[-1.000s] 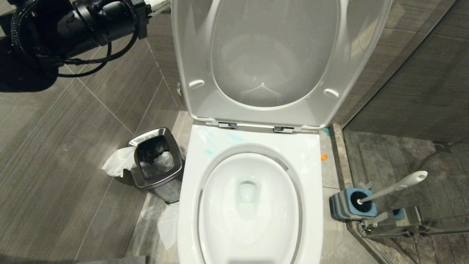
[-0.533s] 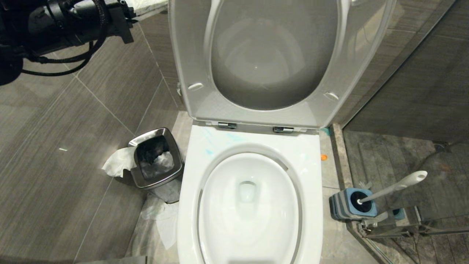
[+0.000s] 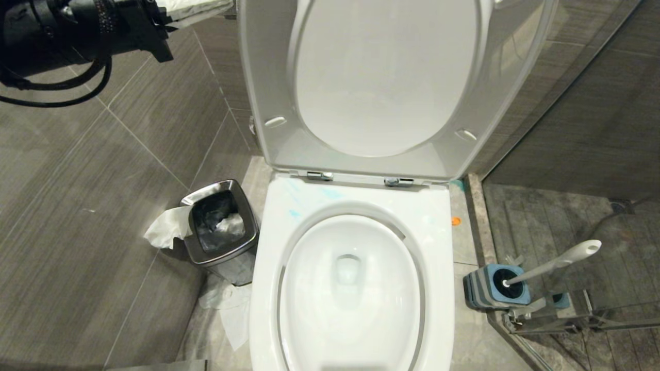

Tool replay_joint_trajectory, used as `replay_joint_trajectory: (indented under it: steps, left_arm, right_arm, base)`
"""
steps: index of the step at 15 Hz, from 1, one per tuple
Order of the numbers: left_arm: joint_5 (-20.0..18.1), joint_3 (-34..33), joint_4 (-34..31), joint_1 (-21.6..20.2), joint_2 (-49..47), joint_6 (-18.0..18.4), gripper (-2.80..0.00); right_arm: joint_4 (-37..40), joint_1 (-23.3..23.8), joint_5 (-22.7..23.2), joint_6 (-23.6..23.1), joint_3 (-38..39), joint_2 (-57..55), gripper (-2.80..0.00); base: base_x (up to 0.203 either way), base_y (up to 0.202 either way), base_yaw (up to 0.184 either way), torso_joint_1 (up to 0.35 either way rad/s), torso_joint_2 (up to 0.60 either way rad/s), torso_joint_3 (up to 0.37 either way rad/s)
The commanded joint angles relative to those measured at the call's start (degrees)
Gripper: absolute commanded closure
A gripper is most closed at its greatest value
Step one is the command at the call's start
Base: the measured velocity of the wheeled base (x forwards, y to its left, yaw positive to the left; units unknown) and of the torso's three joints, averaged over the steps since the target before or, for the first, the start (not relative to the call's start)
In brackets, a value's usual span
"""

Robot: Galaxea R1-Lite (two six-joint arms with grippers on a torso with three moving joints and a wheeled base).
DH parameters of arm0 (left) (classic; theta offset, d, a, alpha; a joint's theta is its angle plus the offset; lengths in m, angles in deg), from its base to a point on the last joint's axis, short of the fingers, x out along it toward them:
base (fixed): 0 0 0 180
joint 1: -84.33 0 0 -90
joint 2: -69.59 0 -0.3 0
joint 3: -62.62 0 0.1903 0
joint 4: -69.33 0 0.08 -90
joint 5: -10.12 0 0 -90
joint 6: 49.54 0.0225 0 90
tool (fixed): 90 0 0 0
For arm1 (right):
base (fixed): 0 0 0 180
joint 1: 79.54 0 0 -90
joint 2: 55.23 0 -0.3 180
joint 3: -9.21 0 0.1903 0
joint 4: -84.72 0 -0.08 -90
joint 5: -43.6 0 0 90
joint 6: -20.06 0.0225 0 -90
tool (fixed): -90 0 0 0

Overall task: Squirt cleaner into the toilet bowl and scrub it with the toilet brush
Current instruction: Close the toilet lid

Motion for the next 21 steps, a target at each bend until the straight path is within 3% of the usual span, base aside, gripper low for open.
replay_joint_trajectory:
  steps: [1, 3, 9, 13, 21]
  left_arm:
    - [0.9, 0.4, 0.4, 0.0, 0.4, 0.6, 0.00]
    - [6.9, 3.3, 1.2, 0.6, -2.1, 2.0, 0.00]
    - [22.6, 14.8, 13.3, 5.2, -13.1, 3.4, 0.00]
    - [23.7, 14.8, 15.2, 6.3, -15.3, 8.5, 0.00]
    - [27.6, 14.5, 18.3, 11.4, -17.8, 12.1, 0.00]
  right_arm:
    - [0.0, 0.0, 0.0, 0.0, 0.0, 0.0, 0.00]
    - [0.0, 0.0, 0.0, 0.0, 0.0, 0.0, 0.00]
    - [0.0, 0.0, 0.0, 0.0, 0.0, 0.0, 0.00]
    - [0.0, 0.0, 0.0, 0.0, 0.0, 0.0, 0.00]
    - [0.0, 0.0, 0.0, 0.0, 0.0, 0.0, 0.00]
  base:
    - [0.000, 0.000, 0.000, 0.000, 0.00, 0.000]
    - [0.000, 0.000, 0.000, 0.000, 0.00, 0.000]
    - [0.000, 0.000, 0.000, 0.000, 0.00, 0.000]
    - [0.000, 0.000, 0.000, 0.000, 0.00, 0.000]
    - [0.000, 0.000, 0.000, 0.000, 0.00, 0.000]
